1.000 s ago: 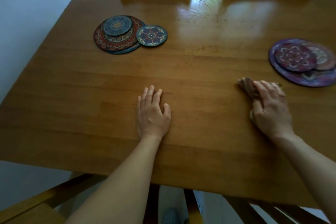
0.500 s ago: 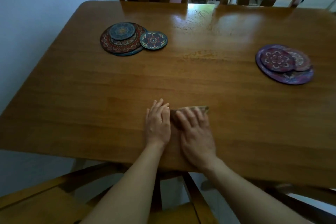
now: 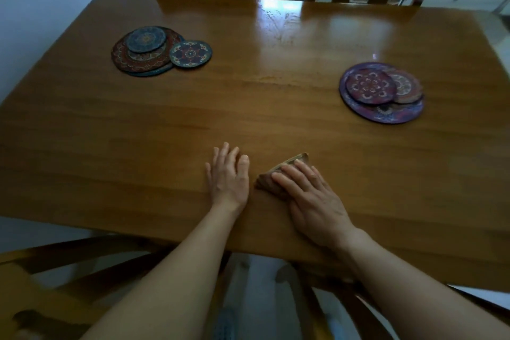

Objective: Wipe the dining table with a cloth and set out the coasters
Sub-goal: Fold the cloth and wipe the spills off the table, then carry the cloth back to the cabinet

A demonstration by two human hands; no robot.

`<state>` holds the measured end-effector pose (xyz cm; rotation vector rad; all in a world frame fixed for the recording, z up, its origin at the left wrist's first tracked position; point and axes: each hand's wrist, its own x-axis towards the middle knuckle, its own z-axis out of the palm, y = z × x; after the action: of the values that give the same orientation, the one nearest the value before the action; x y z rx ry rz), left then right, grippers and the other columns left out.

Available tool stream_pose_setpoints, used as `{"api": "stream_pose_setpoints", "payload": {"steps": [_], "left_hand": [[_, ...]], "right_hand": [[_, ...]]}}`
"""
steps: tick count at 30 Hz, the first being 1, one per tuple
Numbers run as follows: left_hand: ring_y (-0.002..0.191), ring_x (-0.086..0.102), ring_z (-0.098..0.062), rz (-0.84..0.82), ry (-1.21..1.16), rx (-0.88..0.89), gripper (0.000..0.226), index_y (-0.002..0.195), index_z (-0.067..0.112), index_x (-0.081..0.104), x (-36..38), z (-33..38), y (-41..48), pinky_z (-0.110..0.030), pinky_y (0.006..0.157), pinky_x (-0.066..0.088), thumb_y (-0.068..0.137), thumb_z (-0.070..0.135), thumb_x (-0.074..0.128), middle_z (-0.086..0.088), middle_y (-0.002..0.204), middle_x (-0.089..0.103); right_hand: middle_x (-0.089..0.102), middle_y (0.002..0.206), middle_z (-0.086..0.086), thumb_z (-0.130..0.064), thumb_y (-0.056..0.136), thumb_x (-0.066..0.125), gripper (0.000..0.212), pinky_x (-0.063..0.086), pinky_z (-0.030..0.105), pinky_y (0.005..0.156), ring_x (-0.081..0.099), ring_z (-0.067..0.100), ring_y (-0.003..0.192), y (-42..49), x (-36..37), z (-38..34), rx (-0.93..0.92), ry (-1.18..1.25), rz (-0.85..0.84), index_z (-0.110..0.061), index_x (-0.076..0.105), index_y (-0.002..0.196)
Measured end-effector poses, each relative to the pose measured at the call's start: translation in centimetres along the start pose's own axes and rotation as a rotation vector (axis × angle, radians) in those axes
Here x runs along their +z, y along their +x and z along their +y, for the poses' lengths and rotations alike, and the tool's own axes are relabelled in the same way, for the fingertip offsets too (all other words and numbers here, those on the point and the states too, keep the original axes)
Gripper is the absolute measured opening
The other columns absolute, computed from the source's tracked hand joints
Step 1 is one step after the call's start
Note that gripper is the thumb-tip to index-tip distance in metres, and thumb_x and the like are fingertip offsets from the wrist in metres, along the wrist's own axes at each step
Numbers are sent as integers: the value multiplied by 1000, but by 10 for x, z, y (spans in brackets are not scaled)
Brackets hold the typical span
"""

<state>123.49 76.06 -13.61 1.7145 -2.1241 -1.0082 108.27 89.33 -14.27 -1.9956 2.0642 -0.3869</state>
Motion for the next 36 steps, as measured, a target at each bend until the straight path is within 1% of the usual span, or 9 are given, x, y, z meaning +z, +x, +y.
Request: {"api": "stream_pose_setpoints", "payload": {"steps": [3, 8, 14, 20, 28, 30, 32, 34, 36], "left_hand": [[150, -1, -6, -58, -29, 73, 49, 148, 22, 41, 48, 52, -22, -31, 117, -11, 104, 42, 28, 8, 163, 16], [150, -2, -6, -167, -23, 157, 51, 148, 21, 40, 111, 120, -61, -31, 117, -13, 103, 43, 34, 8, 163, 17], [150, -4, -8, -220, 15, 205, 55, 151, 22, 35, 140, 148, -88, -34, 118, -13, 101, 43, 41, 7, 164, 12], [149, -8, -6, -267, -42, 176, 54, 151, 23, 34, 137, 145, -108, -33, 118, -14, 101, 41, 42, 9, 164, 9], [150, -3, -9, -388, -139, 68, 52, 150, 22, 37, 124, 150, -155, -41, 123, -1, 100, 36, 48, 8, 163, 14], [150, 5, -11, -402, -204, -12, 49, 147, 22, 41, 116, 152, -172, -40, 122, 9, 101, 35, 49, 8, 161, 20], [143, 30, -16, -402, -290, -107, 43, 142, 19, 49, 105, 156, -187, -32, 114, 27, 101, 31, 50, 2, 153, 39], [115, 55, -18, -381, -443, -219, 37, 134, 13, 57, 92, 161, -200, -26, 90, 45, 100, 26, 51, -1, 125, 59], [105, 62, -21, -368, -588, -292, 33, 128, 11, 60, 77, 166, -209, -30, 83, 48, 100, 27, 50, -3, 112, 65]], "right_hand": [[36, 154, 2, -33, 90, 36, 58, 22, 50, 119, 23, 26, 147, -36, -28, 66, 149, -16, 22, -29, 36, 148], [28, 158, 2, -35, 86, 34, 65, 11, 46, 122, 15, 22, 148, -100, -66, 164, 431, -2, 83, -28, 30, 150], [27, 158, 7, -32, 82, 33, 69, 7, 42, 122, 14, 26, 148, -160, -93, 218, 704, 7, 214, -21, 31, 150], [31, 150, 16, -23, 91, 45, 56, 16, 54, 116, 22, 39, 139, -168, -87, 192, 1040, -59, 361, -14, 32, 145], [32, 146, -1, -16, 88, 54, 66, 36, 44, 102, 31, 29, 129, -168, -92, 109, 909, -98, 47, -32, 26, 146], [36, 142, -1, -15, 87, 54, 65, 38, 43, 102, 33, 28, 126, -168, -94, 86, 859, 38, -41, -34, 32, 146], [48, 136, 3, -9, 89, 53, 58, 46, 42, 98, 45, 28, 120, -166, -107, 65, 894, 494, -106, -32, 44, 142], [63, 116, 14, 1, 92, 48, 50, 59, 38, 69, 64, 28, 91, -168, -124, 45, 986, 1131, -36, -23, 54, 136], [65, 98, 21, 5, 95, 44, 46, 54, 32, 45, 60, 24, 59, -176, -136, 29, 999, 1486, 96, -16, 54, 134]]}}
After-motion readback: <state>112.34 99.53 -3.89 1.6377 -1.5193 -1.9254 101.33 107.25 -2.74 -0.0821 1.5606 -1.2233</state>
